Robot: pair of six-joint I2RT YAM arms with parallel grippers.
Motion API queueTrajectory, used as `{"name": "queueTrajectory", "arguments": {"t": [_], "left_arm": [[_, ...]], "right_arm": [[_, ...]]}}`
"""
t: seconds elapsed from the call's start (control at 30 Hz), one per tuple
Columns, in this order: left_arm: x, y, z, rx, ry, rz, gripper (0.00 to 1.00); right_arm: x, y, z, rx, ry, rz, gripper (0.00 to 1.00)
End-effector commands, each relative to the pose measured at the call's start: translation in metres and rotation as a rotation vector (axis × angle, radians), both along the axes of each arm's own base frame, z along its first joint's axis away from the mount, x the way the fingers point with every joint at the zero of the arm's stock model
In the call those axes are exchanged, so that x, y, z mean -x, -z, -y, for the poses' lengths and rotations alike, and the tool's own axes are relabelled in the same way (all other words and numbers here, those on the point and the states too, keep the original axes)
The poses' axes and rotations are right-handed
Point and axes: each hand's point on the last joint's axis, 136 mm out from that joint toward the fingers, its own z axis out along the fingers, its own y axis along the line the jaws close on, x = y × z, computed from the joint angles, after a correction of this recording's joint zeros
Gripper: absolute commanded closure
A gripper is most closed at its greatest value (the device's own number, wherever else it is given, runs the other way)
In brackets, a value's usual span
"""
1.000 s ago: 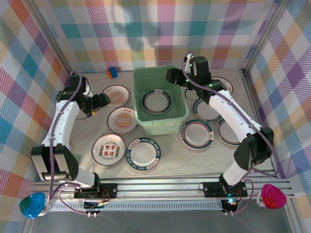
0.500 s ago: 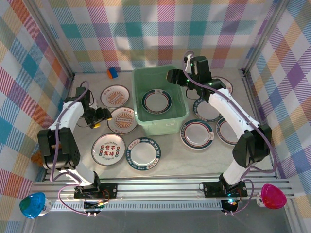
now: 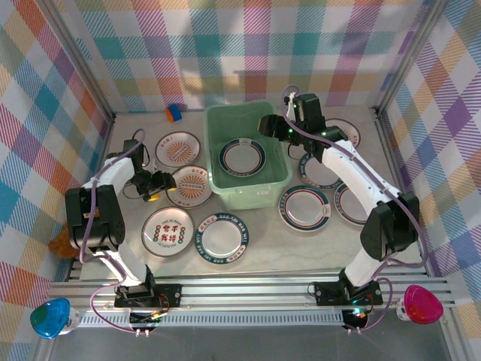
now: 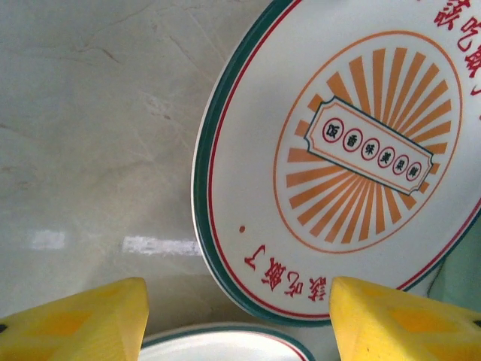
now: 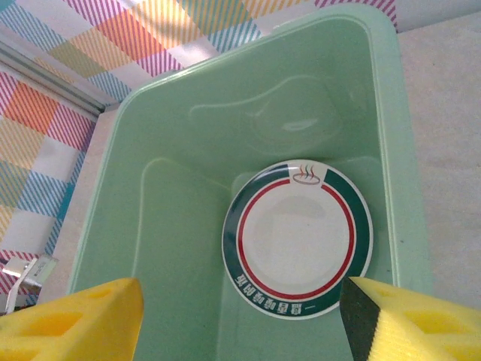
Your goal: Place the plates into the plastic bin on the countertop
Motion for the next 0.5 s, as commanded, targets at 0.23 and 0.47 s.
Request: {"name": "queueTrajectory", "arguments": {"t": [0.23, 0.47], "left_arm": [[-0.012, 0.020, 0.005, 0.031, 0.015, -0.017, 0.38], [-0.017, 0.024, 0.017, 0.043, 0.042, -0.019, 0.41]], "right_arm": [[0.015, -0.012, 0.015, -0.016, 0.038, 0.025, 0.31], [0.017, -0.009, 0.019, -0.015, 0.059, 0.007, 0.32]]}}
